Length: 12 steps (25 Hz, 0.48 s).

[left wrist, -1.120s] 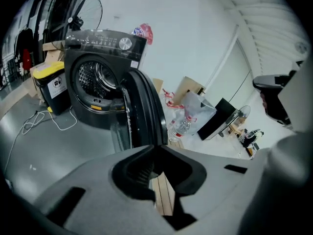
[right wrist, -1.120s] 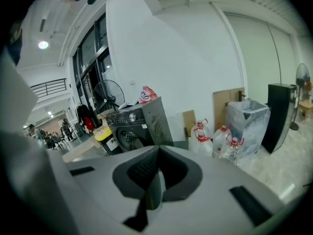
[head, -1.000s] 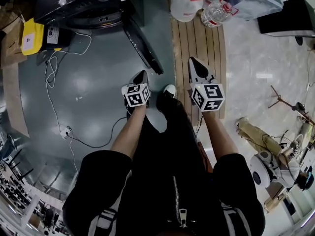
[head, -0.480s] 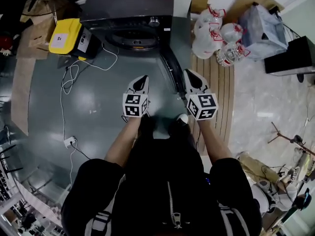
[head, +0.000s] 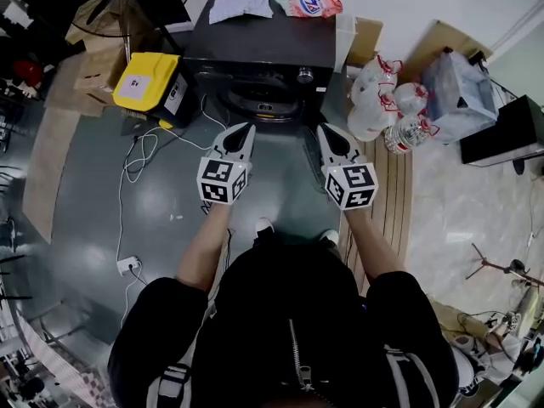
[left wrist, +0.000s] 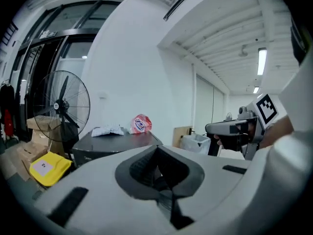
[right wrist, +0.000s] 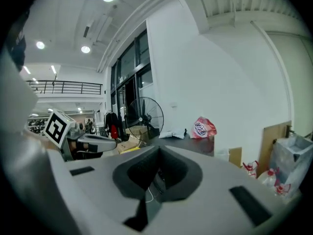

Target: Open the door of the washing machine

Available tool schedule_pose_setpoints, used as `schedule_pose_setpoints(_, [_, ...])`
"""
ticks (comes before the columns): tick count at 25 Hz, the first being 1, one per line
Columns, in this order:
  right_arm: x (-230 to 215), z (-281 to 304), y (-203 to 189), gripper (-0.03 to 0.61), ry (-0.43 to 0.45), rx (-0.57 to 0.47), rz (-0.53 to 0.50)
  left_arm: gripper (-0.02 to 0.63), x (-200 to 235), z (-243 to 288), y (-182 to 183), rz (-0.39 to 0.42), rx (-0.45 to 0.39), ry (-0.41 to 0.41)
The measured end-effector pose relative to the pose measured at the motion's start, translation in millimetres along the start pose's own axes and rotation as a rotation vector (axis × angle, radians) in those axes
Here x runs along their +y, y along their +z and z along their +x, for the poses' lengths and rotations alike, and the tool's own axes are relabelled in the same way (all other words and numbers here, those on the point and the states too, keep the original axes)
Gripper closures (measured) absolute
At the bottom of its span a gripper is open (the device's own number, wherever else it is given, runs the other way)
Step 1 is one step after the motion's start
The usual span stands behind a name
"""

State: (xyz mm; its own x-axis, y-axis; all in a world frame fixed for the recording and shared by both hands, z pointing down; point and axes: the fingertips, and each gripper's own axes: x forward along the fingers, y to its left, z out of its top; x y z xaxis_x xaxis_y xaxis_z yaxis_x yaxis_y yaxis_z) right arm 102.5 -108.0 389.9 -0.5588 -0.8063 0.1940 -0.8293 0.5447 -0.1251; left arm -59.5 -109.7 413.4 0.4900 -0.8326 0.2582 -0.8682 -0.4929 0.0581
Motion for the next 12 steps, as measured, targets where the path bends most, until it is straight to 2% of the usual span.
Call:
schedule_pose_setpoints(7, [34.9,20.3,30.8,0.575,0.037,-0.047,-0.045,0.611,42.9,-25.5,34.4,0.003,-0.062,0.003])
schedule_pose_setpoints(12, [55.2,32.2,35.4,0.576,0.051,-0.060,-0.062,0.611,59.6,-35.7,39.5,0.025,-0.063,0.012])
